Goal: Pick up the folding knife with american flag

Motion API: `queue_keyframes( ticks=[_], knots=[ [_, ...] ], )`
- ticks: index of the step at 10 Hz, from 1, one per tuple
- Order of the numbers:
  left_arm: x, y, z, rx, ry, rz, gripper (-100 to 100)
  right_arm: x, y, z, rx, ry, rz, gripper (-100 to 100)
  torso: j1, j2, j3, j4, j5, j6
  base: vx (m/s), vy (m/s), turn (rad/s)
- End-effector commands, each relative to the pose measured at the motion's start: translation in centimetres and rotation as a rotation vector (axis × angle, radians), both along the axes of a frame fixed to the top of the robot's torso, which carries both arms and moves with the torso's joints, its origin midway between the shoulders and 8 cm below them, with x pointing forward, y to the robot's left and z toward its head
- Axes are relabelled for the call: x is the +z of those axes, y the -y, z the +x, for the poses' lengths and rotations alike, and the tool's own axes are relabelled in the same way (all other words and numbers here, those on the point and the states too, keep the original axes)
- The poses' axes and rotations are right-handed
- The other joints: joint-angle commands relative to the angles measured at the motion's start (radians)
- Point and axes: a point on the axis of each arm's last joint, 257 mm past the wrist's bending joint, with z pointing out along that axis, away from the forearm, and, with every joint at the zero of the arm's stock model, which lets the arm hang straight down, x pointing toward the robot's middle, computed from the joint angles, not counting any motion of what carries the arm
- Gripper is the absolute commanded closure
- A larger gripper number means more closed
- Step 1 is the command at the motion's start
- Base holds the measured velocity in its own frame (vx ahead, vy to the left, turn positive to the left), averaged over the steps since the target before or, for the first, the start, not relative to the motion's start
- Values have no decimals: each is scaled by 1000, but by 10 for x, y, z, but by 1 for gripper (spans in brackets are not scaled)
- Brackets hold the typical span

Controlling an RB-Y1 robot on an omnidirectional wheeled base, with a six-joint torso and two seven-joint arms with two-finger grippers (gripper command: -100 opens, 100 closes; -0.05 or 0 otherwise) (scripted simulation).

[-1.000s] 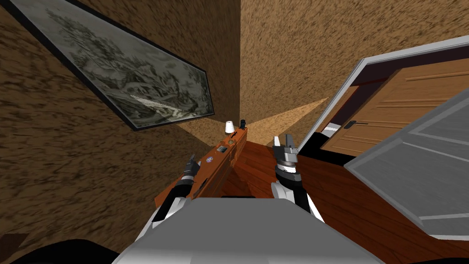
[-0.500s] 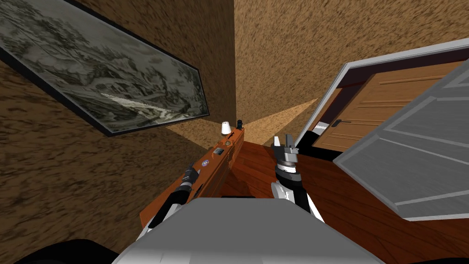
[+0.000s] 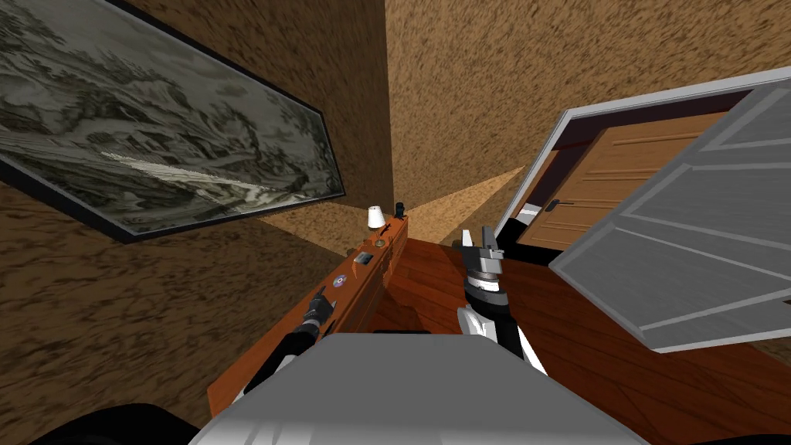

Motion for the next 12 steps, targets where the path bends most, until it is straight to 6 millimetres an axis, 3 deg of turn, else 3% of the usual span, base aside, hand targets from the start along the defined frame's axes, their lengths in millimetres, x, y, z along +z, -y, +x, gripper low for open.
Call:
queue_keyframes(
  ticks=[1, 2, 3, 5, 6, 9, 10, 12],
  knots=[
    [-30, -4, -22, 37, -72, -71, -100, 0, 0, 0, 0, 0, 0, 0, 0, 0, 0, 0, 0, 0, 56, -5, -116],
    [-52, -6, -40, 67, -129, -122, -100, 0, 0, 0, 0, 0, 0, 0, 0, -1, 0, 0, 0, 0, 88, 8, -216],
    [-54, -6, -41, 70, -135, -130, -100, 0, 0, 0, 0, 0, 0, 0, 1, -2, -1, 0, 0, 0, 72, 12, -78],
    [-96, -6, -80, 132, -255, -235, -100, 0, 0, 0, 0, 0, 0, 0, 0, -1, -1, 0, 0, 0, 71, 4, -156],
    [-96, -6, -80, 137, -254, -242, -100, 0, 0, 0, 0, 0, 0, 0, 0, -2, -1, 0, 0, 0, 62, 13, -79],
    [-147, -2, -138, 233, -411, -383, -100, 0, 0, 0, 0, 0, 0, 0, 2, -1, 0, 0, 0, 0, 58, 30, -181],
    [-147, -2, -138, 237, -410, -388, -100, 0, 0, 0, 0, 0, 0, 0, 2, -1, -1, 0, 0, 0, 58, 36, -47],
    [-174, 2, -174, 302, -501, -469, -100, 0, 0, 0, 0, 0, 0, 0, 2, 0, 0, 0, 0, 0, 46, 40, -162]
  ],
)
